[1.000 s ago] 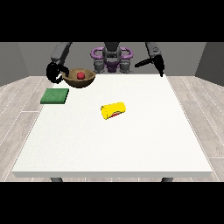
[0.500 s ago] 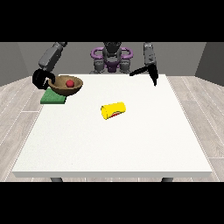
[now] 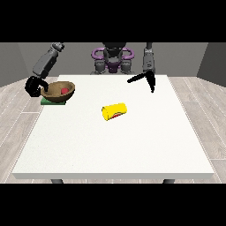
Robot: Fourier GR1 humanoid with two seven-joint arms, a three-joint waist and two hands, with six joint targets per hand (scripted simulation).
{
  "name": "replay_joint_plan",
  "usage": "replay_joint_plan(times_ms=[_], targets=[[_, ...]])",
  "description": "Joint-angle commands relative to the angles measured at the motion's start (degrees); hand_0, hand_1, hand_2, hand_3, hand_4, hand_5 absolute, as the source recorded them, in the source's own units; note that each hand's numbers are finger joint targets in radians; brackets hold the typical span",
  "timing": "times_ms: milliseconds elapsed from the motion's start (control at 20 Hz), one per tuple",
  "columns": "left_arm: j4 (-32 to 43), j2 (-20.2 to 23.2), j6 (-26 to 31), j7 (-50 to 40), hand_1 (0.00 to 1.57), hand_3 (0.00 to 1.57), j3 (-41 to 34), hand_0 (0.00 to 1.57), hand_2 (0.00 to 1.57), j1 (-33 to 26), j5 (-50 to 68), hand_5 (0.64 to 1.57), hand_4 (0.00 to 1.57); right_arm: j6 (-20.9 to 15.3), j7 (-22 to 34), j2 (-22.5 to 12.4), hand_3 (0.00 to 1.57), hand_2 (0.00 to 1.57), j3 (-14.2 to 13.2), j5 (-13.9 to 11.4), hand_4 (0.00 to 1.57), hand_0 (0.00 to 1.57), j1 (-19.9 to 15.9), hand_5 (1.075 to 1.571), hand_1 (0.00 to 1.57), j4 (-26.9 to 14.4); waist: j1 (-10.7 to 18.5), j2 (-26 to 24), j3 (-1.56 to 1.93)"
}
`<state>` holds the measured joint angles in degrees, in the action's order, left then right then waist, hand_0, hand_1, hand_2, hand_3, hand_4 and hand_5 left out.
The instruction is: Pick the cup and pour the ball into the bowl, then pick the bowl and place it on the pad
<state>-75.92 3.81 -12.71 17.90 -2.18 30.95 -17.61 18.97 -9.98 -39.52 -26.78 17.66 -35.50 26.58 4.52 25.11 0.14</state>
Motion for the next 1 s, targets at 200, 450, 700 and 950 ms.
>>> replay_joint_plan(times_ms=[200, 450, 700, 950], targets=[[-12.01, 0.92, -0.19, -5.3, 0.0, 0.0, 0.98, 0.0, 0.0, -0.11, -0.74, 1.564, 0.0, 3.91, -6.75, -6.23, 0.0, 1.57, -0.44, -1.98, 1.03, 1.57, -1.74, 1.569, 1.57, -4.94, -1.27, 6.05, 0.05], [-12.76, 1.14, 1.25, -7.31, 0.0, 0.0, 1.37, 0.0, 0.0, -3.01, -0.39, 1.563, 0.0, 3.21, -2.8, -5.94, 0.21, 1.57, -1.14, -0.87, 1.01, 1.57, -3.51, 1.571, 1.57, -7.52, -1.23, 1.94, -0.05], [-11.0, 1.12, 2.64, -7.05, 0.0, 0.0, 0.9, 0.0, 0.0, -2.76, 1.21, 1.566, 0.0, 3.78, 4.42, -9.04, 0.0, 1.57, -2.43, 1.14, 0.71, 1.57, -7.09, 1.569, 1.57, -8.64, -0.7, 0.24, -0.1], [-12.93, 1.08, 1.62, -8.45, 0.0, 0.0, 1.04, 0.0, 0.0, -1.98, 0.08, 1.566, 0.0, 3.24, 1.5, -6.21, 1.04, 1.57, 0.09, -1.25, 0.73, 1.57, -5.99, 1.57, 1.57, -8.27, -1.37, 1.83, -0.08]])
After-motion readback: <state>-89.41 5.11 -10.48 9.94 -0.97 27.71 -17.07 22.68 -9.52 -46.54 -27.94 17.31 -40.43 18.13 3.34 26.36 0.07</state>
